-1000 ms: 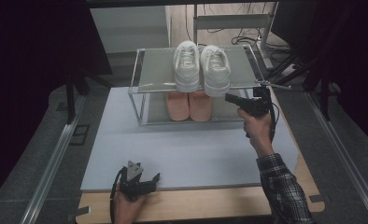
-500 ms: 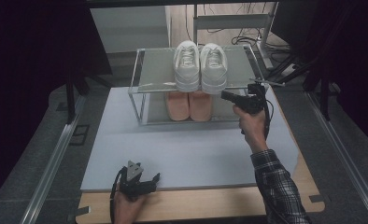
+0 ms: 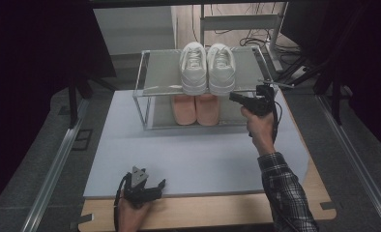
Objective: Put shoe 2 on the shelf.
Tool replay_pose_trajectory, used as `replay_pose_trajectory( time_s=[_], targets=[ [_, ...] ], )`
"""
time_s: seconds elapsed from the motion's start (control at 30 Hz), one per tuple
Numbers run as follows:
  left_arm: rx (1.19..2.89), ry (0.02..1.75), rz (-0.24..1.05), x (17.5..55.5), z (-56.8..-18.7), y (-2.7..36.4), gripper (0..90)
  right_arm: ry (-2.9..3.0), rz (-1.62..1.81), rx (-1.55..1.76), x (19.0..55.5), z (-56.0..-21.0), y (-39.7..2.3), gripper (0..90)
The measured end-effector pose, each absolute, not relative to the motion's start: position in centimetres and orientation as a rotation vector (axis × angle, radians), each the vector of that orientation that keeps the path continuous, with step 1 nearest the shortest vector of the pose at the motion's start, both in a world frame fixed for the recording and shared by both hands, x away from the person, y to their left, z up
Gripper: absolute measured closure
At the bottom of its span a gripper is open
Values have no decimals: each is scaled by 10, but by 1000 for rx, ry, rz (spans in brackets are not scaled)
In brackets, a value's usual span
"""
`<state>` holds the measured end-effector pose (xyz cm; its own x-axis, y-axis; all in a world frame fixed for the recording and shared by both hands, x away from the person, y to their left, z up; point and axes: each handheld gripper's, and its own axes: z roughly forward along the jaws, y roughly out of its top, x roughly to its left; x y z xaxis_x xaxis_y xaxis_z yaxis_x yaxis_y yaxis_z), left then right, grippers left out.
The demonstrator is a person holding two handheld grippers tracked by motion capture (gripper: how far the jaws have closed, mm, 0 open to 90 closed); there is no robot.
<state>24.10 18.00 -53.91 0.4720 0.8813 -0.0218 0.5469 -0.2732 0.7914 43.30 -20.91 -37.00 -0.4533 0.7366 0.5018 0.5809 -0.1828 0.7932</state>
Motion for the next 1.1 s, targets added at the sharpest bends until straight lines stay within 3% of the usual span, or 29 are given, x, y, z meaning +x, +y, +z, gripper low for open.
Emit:
replay_pose_trajectory(
  time_s=[1.1],
  targets=[
    [1957,1186,556,241,-539,180,130,1961,1700,1511,426,-365,-206,857]
  ],
)
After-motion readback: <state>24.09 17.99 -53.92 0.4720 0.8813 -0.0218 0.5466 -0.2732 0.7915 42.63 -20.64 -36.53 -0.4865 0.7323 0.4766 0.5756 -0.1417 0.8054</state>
